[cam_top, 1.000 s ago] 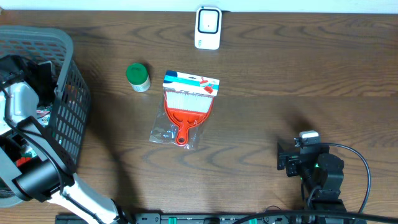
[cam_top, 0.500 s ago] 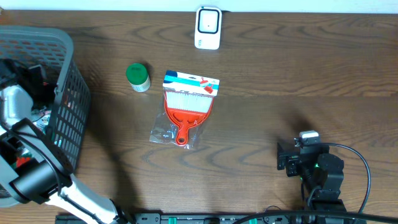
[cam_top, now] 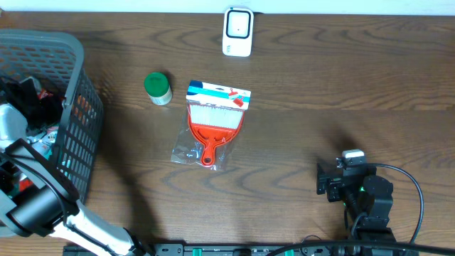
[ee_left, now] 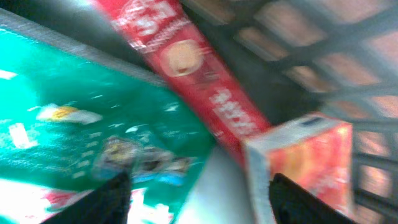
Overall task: Scan the item barcode
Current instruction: 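Grasp the small orange-and-white box in the basket with the left gripper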
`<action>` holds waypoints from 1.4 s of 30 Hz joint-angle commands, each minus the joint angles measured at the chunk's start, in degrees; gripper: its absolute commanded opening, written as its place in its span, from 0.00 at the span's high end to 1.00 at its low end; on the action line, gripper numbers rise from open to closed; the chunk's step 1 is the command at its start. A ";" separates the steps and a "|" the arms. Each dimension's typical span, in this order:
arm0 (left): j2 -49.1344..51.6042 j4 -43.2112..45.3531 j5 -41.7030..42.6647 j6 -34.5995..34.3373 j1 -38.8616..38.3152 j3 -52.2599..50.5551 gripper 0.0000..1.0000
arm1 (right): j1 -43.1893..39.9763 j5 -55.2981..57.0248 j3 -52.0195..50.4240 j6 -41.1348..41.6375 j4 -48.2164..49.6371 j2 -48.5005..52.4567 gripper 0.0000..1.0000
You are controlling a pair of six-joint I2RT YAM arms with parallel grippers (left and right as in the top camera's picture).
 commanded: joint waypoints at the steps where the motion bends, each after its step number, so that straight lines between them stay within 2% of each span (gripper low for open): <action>1: -3.58 -0.02 7.58 -0.17 -0.39 0.50 0.23 | -0.15 0.46 -0.17 0.61 -0.07 0.02 0.01; 5: -6.51 -0.74 7.67 -0.68 -1.07 0.50 0.17 | -0.15 0.46 -0.17 0.61 -0.11 0.02 0.01; 12: -8.96 -0.68 7.39 -8.85 -1.68 0.50 0.15 | -0.15 0.46 -0.17 0.61 -0.09 0.02 0.01; 17: -8.94 -2.56 -1.84 -12.90 -4.31 0.46 0.14 | -0.15 0.46 -0.17 0.61 -0.09 0.02 0.01; 21: -8.94 -2.56 -5.33 -15.08 -7.32 0.46 0.14 | -0.15 0.46 -0.17 0.61 -0.09 0.02 0.01; 26: -8.92 -2.58 -16.76 -21.18 -11.54 0.44 0.14 | -0.15 0.46 -0.17 0.61 -0.20 0.02 0.01; 30: -8.83 -2.54 -21.35 -25.35 -13.33 0.00 0.14 | -0.15 0.46 -0.17 0.61 -0.24 0.02 0.01; 34: -7.56 -2.45 -22.56 -27.78 -13.73 -0.31 0.14 | -0.15 0.44 -0.17 0.63 -0.26 0.02 0.01; 42: -0.37 -2.25 -19.91 -27.43 -13.73 -0.31 0.08 | -0.15 0.42 -0.17 0.66 -0.57 0.02 0.01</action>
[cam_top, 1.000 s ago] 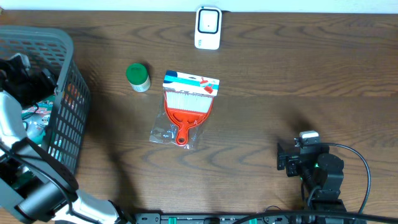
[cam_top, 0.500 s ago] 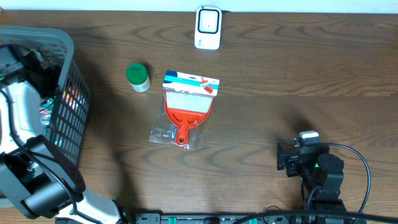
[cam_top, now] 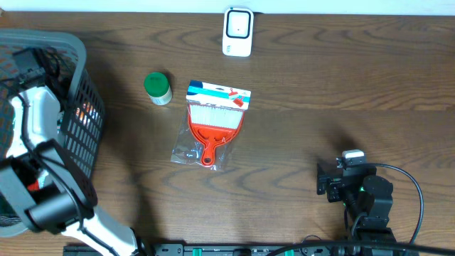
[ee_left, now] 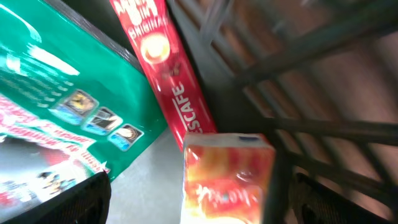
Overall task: Scan the item barcode
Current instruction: 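Grasp the small orange-and-white box in the basket with the left gripper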
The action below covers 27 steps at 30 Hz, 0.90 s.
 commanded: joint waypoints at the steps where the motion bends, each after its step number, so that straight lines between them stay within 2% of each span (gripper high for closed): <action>1: 4.57 -0.13 1.55 -0.35 -0.24 -0.31 0.08 | -0.15 0.28 -0.17 0.66 -0.37 0.04 0.01; 7: 8.13 -0.13 2.95 -0.35 -0.24 -0.31 0.08 | -0.15 0.28 -0.17 0.66 -0.50 0.09 0.01; 16: 8.15 -0.13 3.21 -0.37 -0.22 -0.28 0.09 | -0.15 0.31 -0.17 0.63 -0.46 0.17 0.01; 18: 8.15 -0.15 4.17 -0.35 -0.22 -0.28 0.20 | -0.15 0.31 -0.17 0.63 -0.46 0.17 0.01; 21: 8.15 -0.13 5.95 -0.35 -0.20 -0.28 0.44 | -0.15 0.31 -0.17 0.63 -0.46 0.17 0.01; 27: 8.13 -0.72 7.28 -0.37 -0.17 -0.28 0.46 | -0.15 0.28 -0.17 0.63 -0.42 0.17 0.01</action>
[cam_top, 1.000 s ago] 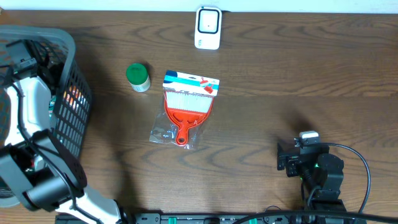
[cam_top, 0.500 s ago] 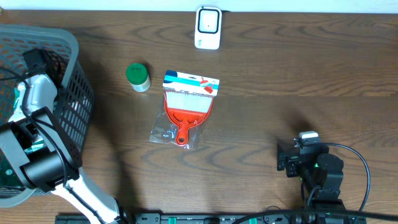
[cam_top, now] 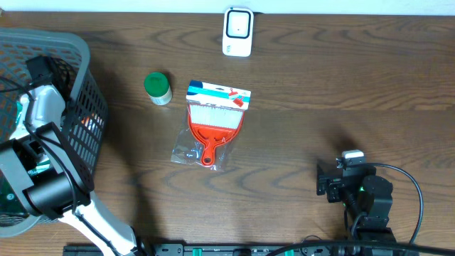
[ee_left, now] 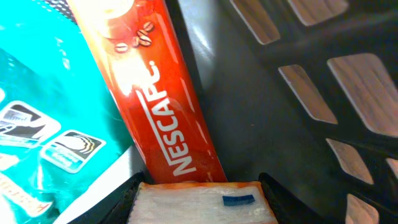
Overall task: Scan the item barcode
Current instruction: 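Grasp the small orange-and-white box in the basket with the left gripper, then lift the orange box out and carry it toward the table center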
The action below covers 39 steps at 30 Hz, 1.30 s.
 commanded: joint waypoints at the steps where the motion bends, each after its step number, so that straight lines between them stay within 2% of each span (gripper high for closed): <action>1: 1.14 -0.96 2.78 -0.28 -0.24 -0.31 0.46 | -0.15 0.31 -0.20 0.63 0.02 0.02 0.01; 10: -2.54 -1.25 2.71 -0.24 -0.11 -0.22 0.46 | -0.15 0.31 -0.20 0.63 0.24 0.02 0.01; 14: -6.34 -0.92 2.62 -0.22 -0.11 -0.20 0.55 | -0.15 0.31 -0.17 0.63 0.42 0.02 0.01; 16: -8.02 -0.70 2.47 -0.22 -0.11 -0.20 0.65 | -0.15 0.28 -0.17 0.63 0.46 0.02 0.01; 17: -8.79 -0.57 2.47 -0.15 -0.11 -0.20 0.66 | -0.15 0.28 -0.17 0.63 0.52 0.02 0.01; 31: -13.09 -0.13 1.22 -0.04 -0.11 -0.15 0.65 | -0.15 0.31 -0.17 0.63 0.66 0.02 0.01; 39: -25.18 1.31 1.20 -0.02 -0.11 -0.09 0.64 | -0.15 0.31 -0.17 0.63 0.68 0.02 0.01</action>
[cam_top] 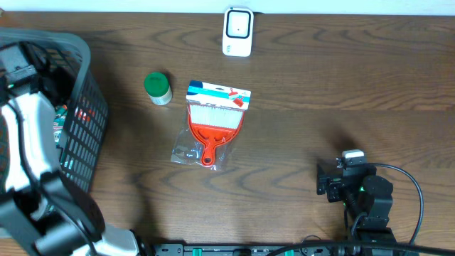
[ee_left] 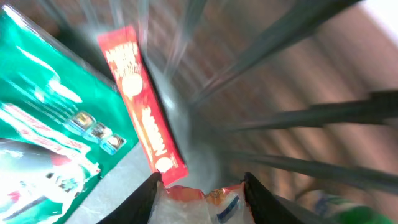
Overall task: Scan the item barcode
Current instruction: 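Lift the orange box out and carry it toward the table center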
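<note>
My left gripper (ee_left: pixel 200 186) is inside the grey basket (cam_top: pixel 79 142), shut on an orange and white plastic-wrapped packet (ee_left: pixel 202 200), held above the basket's floor. Below it lie a red Nescafe box (ee_left: pixel 142 115) and a green pack (ee_left: pixel 43 112). In the overhead view the left arm (cam_top: pixel 27 135) reaches into the basket and hides the gripper. The white barcode scanner (cam_top: pixel 237 31) stands at the table's far edge. My right gripper (cam_top: pixel 340 182) rests folded at the front right, its jaws too small to read.
A green-capped jar (cam_top: pixel 157 88) and a red dustpan in a clear bag (cam_top: pixel 210 126) lie on the wooden table between basket and scanner. The basket's walls surround the left gripper.
The left gripper has risen with the packet between its fingers; the Nescafe box now looks smaller and farther below. The right arm has not moved.
The left gripper was open over the orange packet in the basket. It then stood astride the packet, then low with its fingers at the packet's wrapped top. Now it holds the packet up inside the basket.
</note>
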`<action>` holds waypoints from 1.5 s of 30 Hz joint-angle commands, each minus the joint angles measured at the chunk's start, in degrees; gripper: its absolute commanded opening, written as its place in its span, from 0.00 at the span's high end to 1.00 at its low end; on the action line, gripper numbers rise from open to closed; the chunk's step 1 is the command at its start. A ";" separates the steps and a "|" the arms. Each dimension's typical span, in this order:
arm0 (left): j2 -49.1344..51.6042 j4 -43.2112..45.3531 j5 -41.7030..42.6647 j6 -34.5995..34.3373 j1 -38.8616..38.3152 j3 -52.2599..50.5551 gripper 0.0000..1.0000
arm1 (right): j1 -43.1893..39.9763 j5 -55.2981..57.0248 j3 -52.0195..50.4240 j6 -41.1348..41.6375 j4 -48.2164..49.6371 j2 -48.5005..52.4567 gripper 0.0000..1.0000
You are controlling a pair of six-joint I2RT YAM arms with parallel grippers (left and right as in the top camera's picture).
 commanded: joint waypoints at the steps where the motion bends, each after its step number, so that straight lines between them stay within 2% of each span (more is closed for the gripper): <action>1: -9.01 1.03 -0.52 0.11 -0.07 0.07 0.63 | -0.15 0.31 -0.17 0.63 0.22 0.02 0.01; 6: -18.34 1.36 0.35 0.09 -0.26 0.07 0.63 | -0.15 0.31 -0.17 0.63 0.39 0.02 0.01; 10: -23.52 1.51 4.72 0.09 -1.14 0.07 0.63 | -0.15 0.31 -0.17 0.61 0.59 0.02 0.01; 15: -25.77 3.23 11.87 0.11 -5.31 0.04 0.64 | -0.15 0.31 -0.17 0.63 0.94 0.02 0.01; 18: -25.00 3.52 12.26 0.83 -9.92 0.04 0.63 | -0.15 0.28 -0.17 0.63 1.07 0.02 0.01; 24: -18.71 2.49 10.62 6.71 -20.50 0.04 0.63 | -0.15 0.28 -0.17 0.63 1.46 0.02 0.01; 29: -9.22 -0.46 0.39 10.34 -27.61 0.04 0.63 | -0.15 0.31 -0.17 0.63 1.53 0.02 0.01; 33: -0.96 -2.45 -5.33 10.34 -30.10 -0.02 0.63 | -0.15 0.31 -0.17 0.63 1.66 0.02 0.01; 40: 12.04 -5.07 -5.27 10.49 -32.22 -0.02 0.64 | -0.15 0.31 -0.17 0.63 1.73 0.02 0.01; 45: 15.04 -5.33 -5.29 10.51 -34.69 -0.33 0.63 | -0.15 0.31 -0.17 0.61 1.88 0.02 0.01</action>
